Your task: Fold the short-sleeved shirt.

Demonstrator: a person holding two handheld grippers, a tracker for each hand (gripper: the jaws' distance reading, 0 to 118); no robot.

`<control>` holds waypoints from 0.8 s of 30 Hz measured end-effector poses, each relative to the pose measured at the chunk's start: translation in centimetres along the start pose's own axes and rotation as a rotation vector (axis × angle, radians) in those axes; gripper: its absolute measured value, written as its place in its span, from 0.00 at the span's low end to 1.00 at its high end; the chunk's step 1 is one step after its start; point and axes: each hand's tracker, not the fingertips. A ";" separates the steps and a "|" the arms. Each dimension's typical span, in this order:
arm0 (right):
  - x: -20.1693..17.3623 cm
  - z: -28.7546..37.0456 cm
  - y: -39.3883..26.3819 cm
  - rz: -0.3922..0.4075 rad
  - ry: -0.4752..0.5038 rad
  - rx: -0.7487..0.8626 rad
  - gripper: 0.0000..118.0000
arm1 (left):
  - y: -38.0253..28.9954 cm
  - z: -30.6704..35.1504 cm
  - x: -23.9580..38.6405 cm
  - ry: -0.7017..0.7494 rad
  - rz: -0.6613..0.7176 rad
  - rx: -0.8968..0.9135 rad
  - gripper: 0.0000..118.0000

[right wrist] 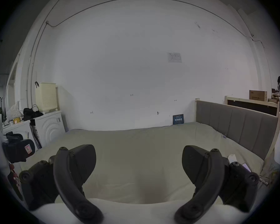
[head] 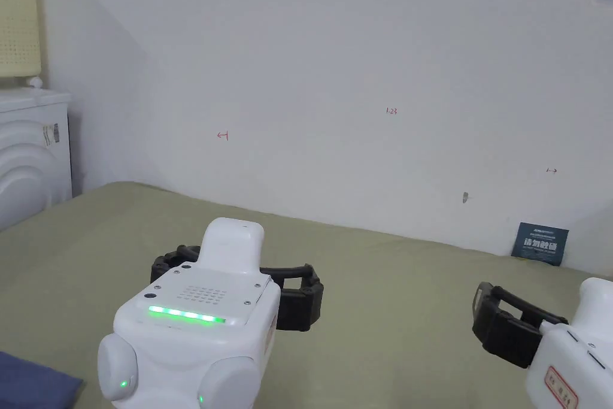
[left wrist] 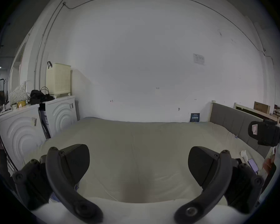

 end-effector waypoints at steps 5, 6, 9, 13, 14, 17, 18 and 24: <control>-0.3 -0.2 -0.2 0.006 -0.014 -0.025 0.93 | 0.0 -0.1 -0.3 0.009 0.015 -0.007 1.00; -0.5 -0.2 -0.3 0.019 -0.023 -0.029 0.93 | -0.1 -0.2 -0.3 0.013 0.009 -0.007 1.00; -0.8 -0.4 -0.7 0.020 -0.010 -0.049 0.93 | 0.0 -0.2 -0.4 0.013 0.014 -0.006 1.00; -1.1 -0.4 -0.9 -0.005 0.003 -0.057 0.93 | 0.1 -0.2 -0.5 0.006 0.014 -0.012 1.00; -1.2 -0.4 -0.9 0.003 -0.004 -0.055 0.93 | 0.1 -0.2 -0.5 0.008 0.009 -0.009 1.00; -1.5 -0.4 -0.8 0.028 -0.016 -0.053 0.93 | 0.4 -0.1 -0.7 0.010 0.014 -0.006 1.00; -1.5 -0.4 -0.7 0.029 -0.014 -0.053 0.93 | 0.4 0.0 -0.7 0.008 0.020 -0.004 1.00; -1.6 0.1 -0.1 0.019 -0.007 -0.036 0.93 | 0.7 0.0 -0.7 0.012 0.010 0.001 1.00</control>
